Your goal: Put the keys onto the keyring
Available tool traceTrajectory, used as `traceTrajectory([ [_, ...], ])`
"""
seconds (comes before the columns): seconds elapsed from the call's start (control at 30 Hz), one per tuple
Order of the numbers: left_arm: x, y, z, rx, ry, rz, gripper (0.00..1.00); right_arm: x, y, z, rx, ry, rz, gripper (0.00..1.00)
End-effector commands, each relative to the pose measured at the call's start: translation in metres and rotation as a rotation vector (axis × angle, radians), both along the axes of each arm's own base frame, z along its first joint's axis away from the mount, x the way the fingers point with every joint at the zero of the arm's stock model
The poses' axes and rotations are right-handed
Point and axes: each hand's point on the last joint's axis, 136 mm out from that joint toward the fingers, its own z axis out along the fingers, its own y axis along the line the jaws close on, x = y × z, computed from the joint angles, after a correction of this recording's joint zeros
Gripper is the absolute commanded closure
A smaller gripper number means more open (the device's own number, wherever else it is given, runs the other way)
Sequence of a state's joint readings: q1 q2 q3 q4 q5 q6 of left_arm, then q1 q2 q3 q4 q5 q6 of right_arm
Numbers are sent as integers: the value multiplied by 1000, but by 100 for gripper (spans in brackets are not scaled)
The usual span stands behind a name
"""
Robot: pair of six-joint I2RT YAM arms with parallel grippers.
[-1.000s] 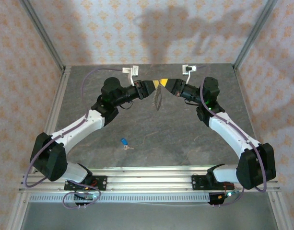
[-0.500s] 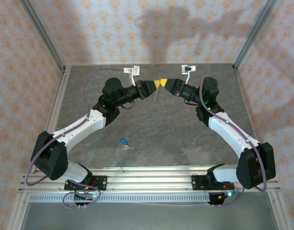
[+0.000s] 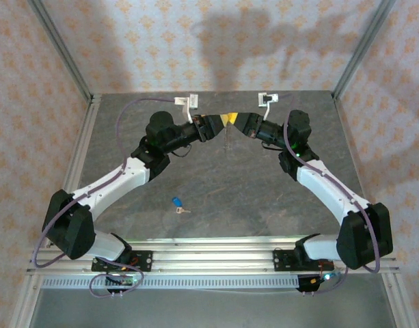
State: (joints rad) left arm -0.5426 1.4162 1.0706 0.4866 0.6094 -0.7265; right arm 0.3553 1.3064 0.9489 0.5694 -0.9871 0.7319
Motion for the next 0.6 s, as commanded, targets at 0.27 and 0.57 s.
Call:
traceTrajectory([
  [0.27, -11, 4, 42, -81, -104, 1, 54, -3, 2, 21, 15, -78, 4, 100],
  [0.57, -9, -2, 39, -82, -92, -21, 56, -3, 2, 24, 16, -84, 4, 100],
])
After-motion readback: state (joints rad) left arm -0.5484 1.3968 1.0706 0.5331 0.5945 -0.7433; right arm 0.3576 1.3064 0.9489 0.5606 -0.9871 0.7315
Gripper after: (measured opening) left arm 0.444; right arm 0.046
